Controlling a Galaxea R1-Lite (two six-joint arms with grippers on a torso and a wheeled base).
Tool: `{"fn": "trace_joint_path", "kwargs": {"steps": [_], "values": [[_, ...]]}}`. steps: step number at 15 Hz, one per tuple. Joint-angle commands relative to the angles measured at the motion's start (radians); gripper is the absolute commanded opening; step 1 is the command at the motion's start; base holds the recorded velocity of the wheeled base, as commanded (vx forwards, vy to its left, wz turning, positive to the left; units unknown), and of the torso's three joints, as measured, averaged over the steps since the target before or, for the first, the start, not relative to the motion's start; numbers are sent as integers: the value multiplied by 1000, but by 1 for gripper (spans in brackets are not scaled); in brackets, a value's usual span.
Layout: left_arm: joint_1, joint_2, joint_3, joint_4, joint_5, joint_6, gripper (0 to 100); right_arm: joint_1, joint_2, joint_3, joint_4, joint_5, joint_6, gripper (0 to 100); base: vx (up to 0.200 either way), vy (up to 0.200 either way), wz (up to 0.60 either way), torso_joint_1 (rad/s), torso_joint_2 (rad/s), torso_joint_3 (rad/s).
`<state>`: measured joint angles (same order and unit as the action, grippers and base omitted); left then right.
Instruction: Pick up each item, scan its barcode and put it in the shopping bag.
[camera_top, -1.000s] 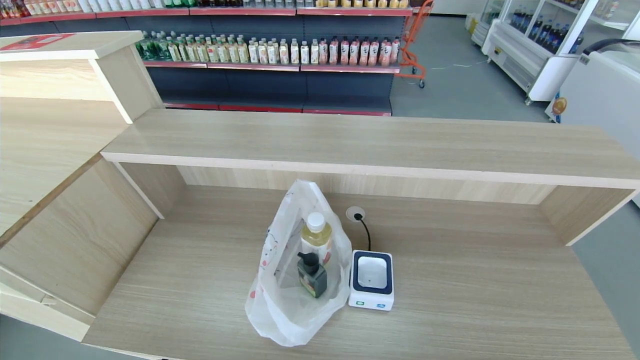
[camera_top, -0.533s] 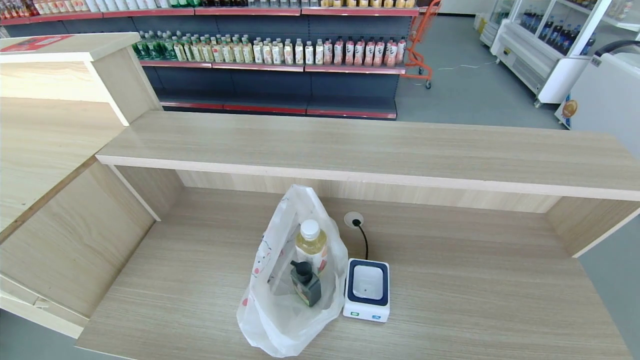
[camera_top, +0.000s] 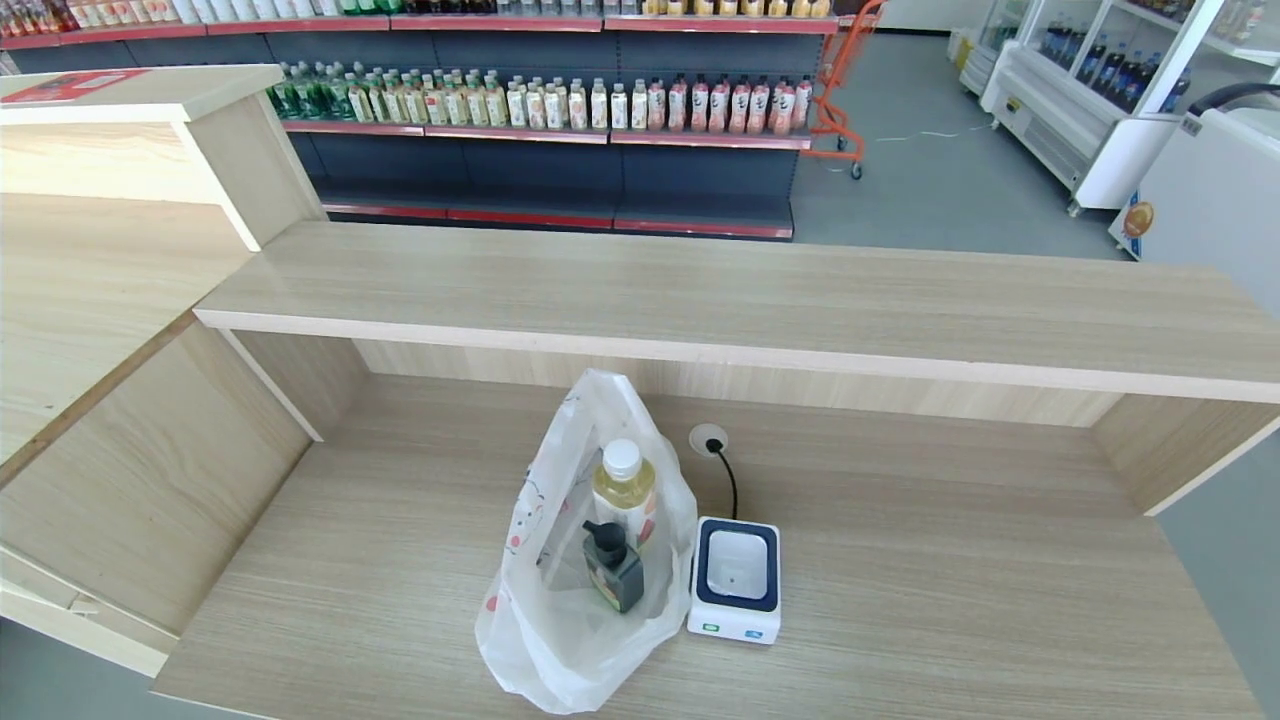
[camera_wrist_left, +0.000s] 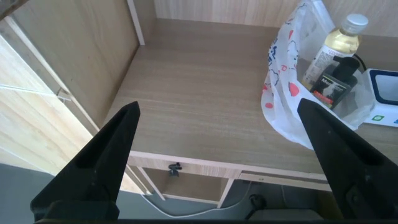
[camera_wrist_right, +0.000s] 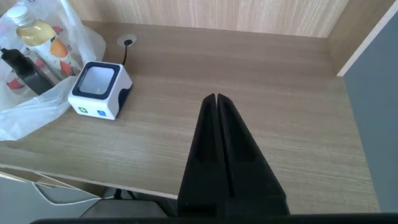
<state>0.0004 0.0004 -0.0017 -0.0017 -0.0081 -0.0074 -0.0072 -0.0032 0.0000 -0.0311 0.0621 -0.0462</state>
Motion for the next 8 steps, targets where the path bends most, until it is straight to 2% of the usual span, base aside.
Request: {"fn": "trace_joint_path", "kwargs": {"steps": [1, 8], "values": [[0, 0, 0, 0, 0, 0, 100, 0, 3, 0, -1, 1, 0, 0, 0, 0, 0, 0, 0, 0], [0, 0, 0, 0, 0, 0, 100, 0, 3, 0, 0, -1, 0, 0, 0, 0, 0, 0, 0, 0]]}}
